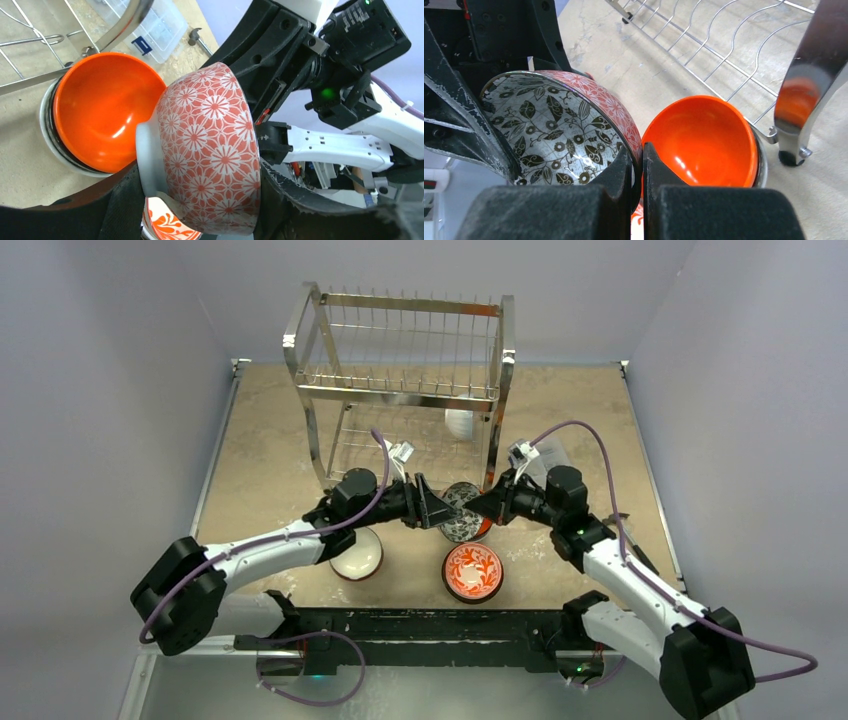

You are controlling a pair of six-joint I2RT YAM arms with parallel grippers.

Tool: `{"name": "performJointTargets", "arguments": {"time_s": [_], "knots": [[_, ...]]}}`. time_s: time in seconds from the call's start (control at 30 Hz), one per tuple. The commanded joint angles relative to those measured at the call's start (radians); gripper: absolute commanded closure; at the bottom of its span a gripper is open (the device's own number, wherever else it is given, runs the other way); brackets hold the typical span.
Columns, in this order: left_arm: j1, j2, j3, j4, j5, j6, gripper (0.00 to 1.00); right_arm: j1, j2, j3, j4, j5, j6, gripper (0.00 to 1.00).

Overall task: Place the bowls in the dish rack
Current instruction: Adjust the bowl, then place the bowl in the dish rack.

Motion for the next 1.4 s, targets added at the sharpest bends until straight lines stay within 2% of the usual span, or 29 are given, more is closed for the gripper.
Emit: {"name": "performJointTargets", "arguments": {"time_s": [0.0,0.1,0.17,0.27,0.47,0.6,0.77,0.93,1.37], "knots": [[-0.01,0.004,0.022,0.013,0.014,0.017,0.57,0.0,0.004,0.03,0.071,-0.016,0.011,0.97],[-0.008,0.003,0.024,0.001,0.0,0.016,0.76,0.0,0.008,0.034,0.067,-0.015,0.01,0.83],[-0.006,0.008,0.023,0.002,-0.002,0.008,0.86,-0.002,0.012,0.036,0.062,-0.018,0.006,0.67],[0.0,0.016,0.019,0.03,0.001,-0.016,1.0,-0.001,0.018,0.043,0.048,-0.023,0.003,0.49],[0.035,0.023,0.009,0.064,-0.012,-0.042,1.0,0.0,-0.006,0.04,0.022,0.016,-0.006,0.22],[0.083,0.025,0.002,0.075,-0.039,-0.049,1.0,-0.001,-0.042,0.043,-0.018,0.068,-0.018,0.09],[0.191,0.057,-0.032,0.195,-0.021,-0.114,1.0,-0.001,-0.093,0.04,-0.062,0.131,-0.02,0.02],[0.283,0.116,-0.032,0.286,-0.043,-0.12,1.0,0.0,-0.115,0.046,-0.093,0.173,-0.028,0.01],[0.321,0.328,0.162,0.23,-0.321,0.066,1.0,-0.001,-0.127,0.051,-0.136,0.203,-0.046,0.01]]}}
